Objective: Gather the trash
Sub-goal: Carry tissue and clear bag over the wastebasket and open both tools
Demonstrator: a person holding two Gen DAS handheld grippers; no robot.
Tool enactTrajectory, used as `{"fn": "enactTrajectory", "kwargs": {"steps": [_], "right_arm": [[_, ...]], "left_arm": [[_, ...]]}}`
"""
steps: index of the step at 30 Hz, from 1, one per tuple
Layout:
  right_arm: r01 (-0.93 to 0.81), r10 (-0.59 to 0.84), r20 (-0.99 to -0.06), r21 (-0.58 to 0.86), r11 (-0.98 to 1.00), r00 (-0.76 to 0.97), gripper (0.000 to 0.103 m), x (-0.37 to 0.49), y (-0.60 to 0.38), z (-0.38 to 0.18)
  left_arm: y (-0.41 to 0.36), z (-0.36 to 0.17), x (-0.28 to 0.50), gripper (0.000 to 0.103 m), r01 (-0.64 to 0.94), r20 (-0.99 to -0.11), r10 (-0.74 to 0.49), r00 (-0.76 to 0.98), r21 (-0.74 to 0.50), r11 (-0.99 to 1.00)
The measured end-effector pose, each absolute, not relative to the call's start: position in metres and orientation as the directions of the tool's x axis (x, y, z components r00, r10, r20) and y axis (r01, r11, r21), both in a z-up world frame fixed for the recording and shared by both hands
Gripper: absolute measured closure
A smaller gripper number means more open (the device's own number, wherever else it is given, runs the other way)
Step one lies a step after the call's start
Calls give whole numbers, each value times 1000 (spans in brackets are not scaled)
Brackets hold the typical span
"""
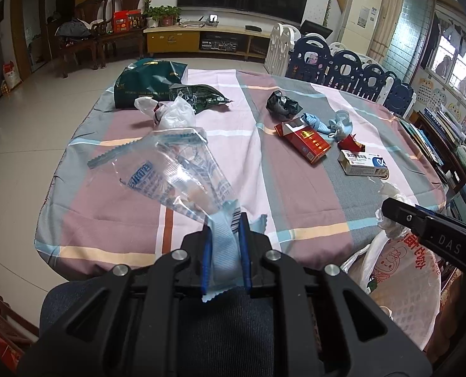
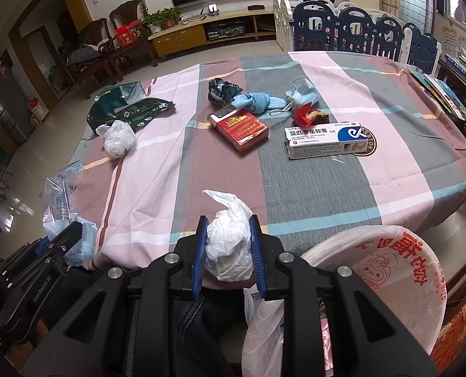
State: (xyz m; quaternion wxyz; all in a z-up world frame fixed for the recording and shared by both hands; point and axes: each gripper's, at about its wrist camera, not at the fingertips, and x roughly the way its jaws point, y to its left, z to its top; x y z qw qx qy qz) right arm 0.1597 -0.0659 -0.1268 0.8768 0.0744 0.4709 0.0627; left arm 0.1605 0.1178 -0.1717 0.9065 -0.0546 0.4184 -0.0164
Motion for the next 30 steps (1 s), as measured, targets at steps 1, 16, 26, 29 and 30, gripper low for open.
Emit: {"fn": "enactTrajectory", "kwargs": {"steps": [1, 16, 26, 29, 30], "right_arm": [[-40, 180, -816, 190, 981, 549, 77, 159, -66, -127], [-38, 181, -812, 192, 981, 555, 77, 158, -71, -126], [40, 123, -815, 176, 983, 566, 77, 115, -144, -117], [90, 104, -853, 173, 981, 511, 76, 96, -172, -140], [110, 91, -871, 163, 980, 483, 76, 90, -180, -151]], "left_arm": [[118, -172, 161, 86, -16, -757, -75, 649, -112, 994], [117, -173, 160, 86, -23, -760, -69, 646, -110, 994], [95, -163, 153, 86, 103, -743, -216, 633, -197, 975], [67, -162, 150, 86, 180, -750, -254, 610, -181, 967], [56, -162, 147, 86, 214, -755, -263, 601, -165, 963]]}}
